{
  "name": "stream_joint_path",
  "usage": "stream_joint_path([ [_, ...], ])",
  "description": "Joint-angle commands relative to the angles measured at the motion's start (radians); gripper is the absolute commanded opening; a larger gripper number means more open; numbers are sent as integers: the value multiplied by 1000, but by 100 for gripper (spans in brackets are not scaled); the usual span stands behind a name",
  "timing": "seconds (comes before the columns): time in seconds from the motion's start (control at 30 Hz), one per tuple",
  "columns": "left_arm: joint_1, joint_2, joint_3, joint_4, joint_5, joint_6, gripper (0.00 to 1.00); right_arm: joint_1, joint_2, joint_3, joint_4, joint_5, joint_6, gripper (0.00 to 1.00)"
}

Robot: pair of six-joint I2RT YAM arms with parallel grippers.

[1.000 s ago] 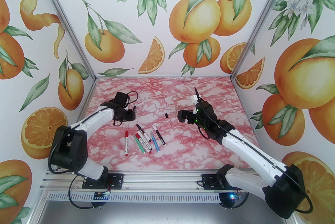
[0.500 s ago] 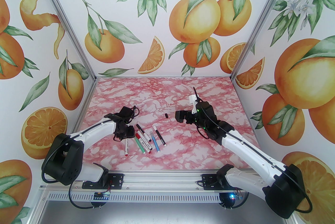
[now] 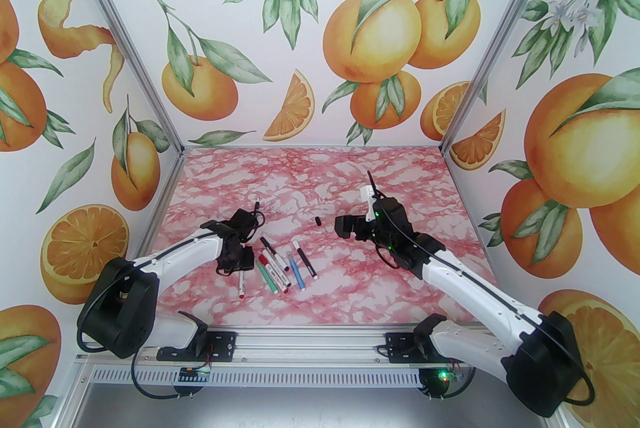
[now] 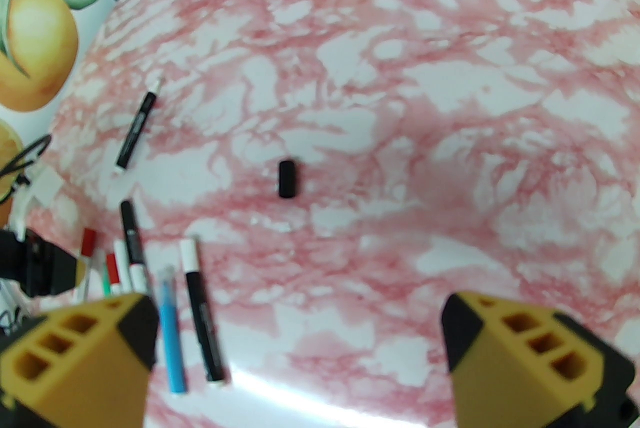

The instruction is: Open the pen caps

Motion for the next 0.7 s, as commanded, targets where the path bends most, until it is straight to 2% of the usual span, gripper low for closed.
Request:
stream_joint_path([
  [0.0, -4, 6, -26, -11, 29, -5, 34, 5, 10, -22, 50, -18, 16, 100],
  [0.1, -5, 24, -21, -11, 57, 3, 31, 5, 24, -20, 52, -20, 20, 100],
  [0.47, -5, 89, -4, -6, 39, 37, 28, 5, 65, -17, 63, -35, 33, 99],
  [0.67, -5, 72, 5, 12, 43, 33, 18, 5, 69, -13, 60, -28, 44, 98],
])
